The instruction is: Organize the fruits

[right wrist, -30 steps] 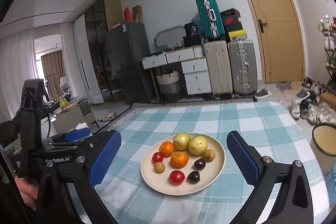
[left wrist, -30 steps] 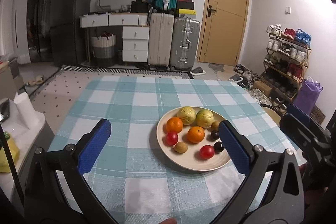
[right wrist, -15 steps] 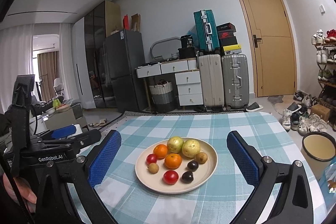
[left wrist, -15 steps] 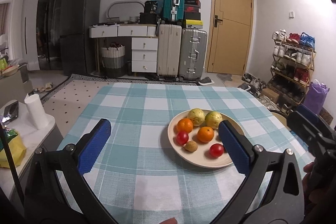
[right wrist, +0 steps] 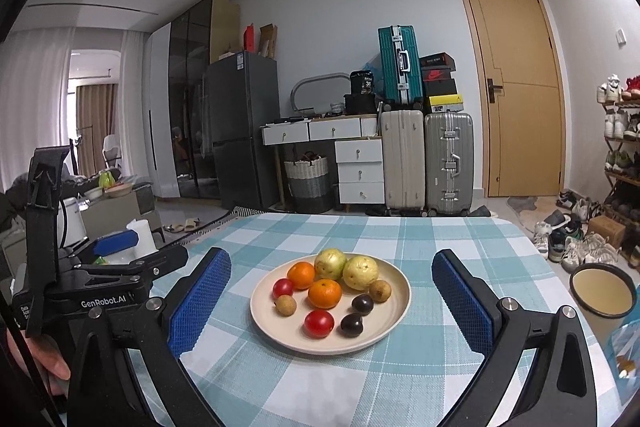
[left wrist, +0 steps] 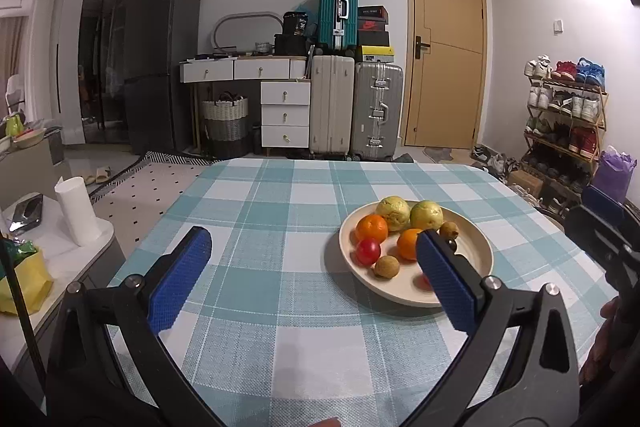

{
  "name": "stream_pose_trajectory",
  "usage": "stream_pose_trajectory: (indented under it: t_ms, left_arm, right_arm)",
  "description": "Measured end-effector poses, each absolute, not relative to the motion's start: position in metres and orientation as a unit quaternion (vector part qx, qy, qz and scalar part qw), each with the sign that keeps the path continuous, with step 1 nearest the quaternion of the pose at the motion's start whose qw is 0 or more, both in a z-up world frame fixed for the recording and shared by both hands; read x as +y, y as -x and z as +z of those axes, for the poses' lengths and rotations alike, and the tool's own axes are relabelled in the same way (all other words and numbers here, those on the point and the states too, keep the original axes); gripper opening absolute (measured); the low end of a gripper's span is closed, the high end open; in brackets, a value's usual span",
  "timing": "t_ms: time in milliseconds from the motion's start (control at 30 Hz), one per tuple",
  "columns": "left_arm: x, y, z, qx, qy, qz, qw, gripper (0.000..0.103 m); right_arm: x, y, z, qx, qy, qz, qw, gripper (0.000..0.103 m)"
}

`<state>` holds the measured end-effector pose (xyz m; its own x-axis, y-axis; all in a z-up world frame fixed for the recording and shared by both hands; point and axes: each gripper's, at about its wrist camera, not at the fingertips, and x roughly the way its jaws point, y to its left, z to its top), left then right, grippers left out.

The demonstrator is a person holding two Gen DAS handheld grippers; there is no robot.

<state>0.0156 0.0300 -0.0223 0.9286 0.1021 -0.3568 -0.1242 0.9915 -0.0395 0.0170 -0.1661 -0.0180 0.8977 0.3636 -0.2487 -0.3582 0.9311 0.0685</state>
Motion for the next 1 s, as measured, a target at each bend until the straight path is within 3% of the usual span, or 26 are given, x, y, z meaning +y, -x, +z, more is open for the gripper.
stream_pose_trajectory:
  t_ms: [167, 1000]
  left_arm:
    - [0.036, -0.011, -0.025, 0.152, 0.035, 0.086, 0.984, 0.102]
    - [0.025, -0.022, -0.040, 0.158, 0.010, 0.073, 0.985, 0.102]
  right_arm:
    - [-0.166, -0.018, -0.026, 0.137, -0.005, 0.185, 0.973, 0.103]
    - [-0.157, -0.028, -0.044, 0.165, 0.026, 0.170, 0.971, 0.103]
